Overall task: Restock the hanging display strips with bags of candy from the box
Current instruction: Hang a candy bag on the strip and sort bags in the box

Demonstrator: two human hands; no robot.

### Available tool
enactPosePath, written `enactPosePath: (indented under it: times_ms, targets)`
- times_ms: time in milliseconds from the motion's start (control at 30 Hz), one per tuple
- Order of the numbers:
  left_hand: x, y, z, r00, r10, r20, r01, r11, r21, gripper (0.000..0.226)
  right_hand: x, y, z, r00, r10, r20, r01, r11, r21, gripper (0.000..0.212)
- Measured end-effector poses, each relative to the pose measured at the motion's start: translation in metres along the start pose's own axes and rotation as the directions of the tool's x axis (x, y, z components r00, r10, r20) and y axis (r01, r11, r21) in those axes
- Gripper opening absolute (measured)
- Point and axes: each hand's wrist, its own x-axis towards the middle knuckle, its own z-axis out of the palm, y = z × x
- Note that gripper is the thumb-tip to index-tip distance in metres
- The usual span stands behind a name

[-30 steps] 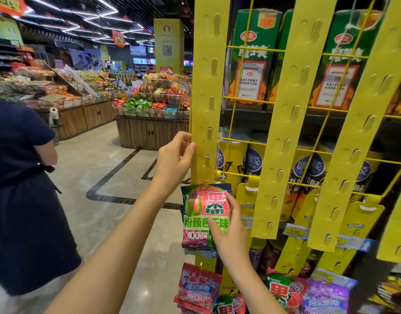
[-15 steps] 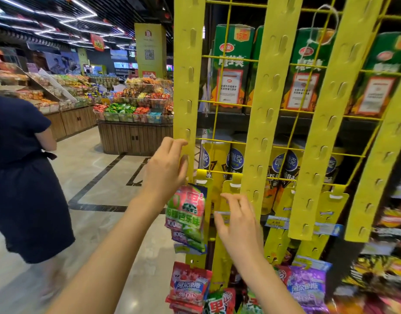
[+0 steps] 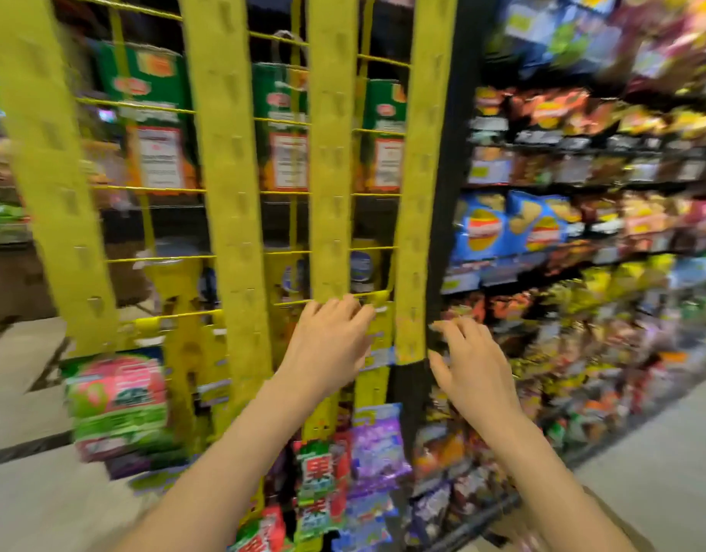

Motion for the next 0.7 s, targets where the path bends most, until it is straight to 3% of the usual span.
enactPosePath:
  times_ms: [300,700]
  targets:
    - [0.064,0.179,0.077,0.963,0.236,0.130,-0.207,0.957,-0.201,0.024,-0.073,0.173,-0.055,0.944,0.242,0.226,-0.184,0.951,-0.250,0.030]
    - [0.097,0.381,0.170,0.839,0.221,0.497,-0.058,0.945,-0.323,0.046,-0.160,0.380,-0.072,0.767,0.437,0.469,-0.258,0.880,-0.399,0.038]
